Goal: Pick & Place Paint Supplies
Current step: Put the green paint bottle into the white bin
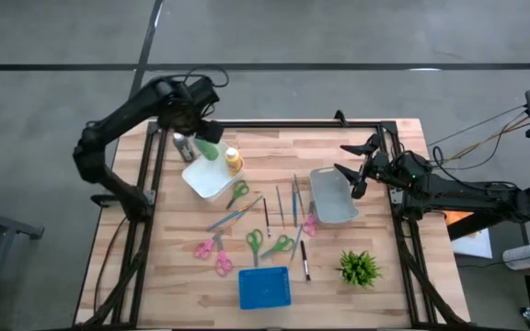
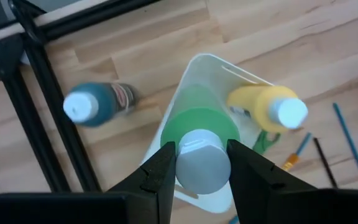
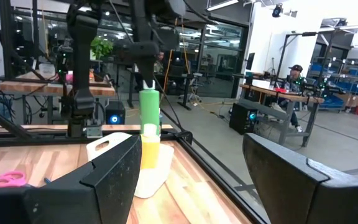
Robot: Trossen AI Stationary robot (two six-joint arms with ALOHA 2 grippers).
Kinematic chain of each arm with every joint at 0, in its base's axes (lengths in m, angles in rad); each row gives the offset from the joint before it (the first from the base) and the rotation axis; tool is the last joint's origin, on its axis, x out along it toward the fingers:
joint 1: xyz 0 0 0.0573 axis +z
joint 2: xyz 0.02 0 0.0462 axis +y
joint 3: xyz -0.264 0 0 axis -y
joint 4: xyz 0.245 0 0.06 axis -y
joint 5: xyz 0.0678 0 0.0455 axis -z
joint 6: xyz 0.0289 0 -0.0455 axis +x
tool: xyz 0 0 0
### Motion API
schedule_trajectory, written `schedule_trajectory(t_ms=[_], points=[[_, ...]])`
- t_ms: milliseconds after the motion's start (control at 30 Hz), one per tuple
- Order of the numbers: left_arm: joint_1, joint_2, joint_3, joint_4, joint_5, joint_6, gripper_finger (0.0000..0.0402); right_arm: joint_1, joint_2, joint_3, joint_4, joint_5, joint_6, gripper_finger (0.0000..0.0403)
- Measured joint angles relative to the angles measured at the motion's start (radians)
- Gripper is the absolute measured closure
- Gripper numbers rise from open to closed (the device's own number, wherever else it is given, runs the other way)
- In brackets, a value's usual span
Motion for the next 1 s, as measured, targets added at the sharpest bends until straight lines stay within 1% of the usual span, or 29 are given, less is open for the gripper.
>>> schedule_trajectory(t_ms=[267,600,767,1000], points=[[0.061,0.084,0.012,0.004,0.043,0.082,0.0282,0.000,0.000,0.000,0.000,0.000,-0.002,0.0125],[0.068,0.119,0.010,0.097,0.051,0.121,0.0282,0.000,0.000,0.000,0.000,0.000,0.000,0.0125],[0.068,0.120,-0.023,0.141,0.059,0.123,0.0282,0.000,0.000,0.000,0.000,0.000,0.000,0.0125],[0.068,0.120,-0.100,0.187,0.075,0.123,0.0282,0.000,0.000,0.000,0.000,0.000,-0.002,0.0125]])
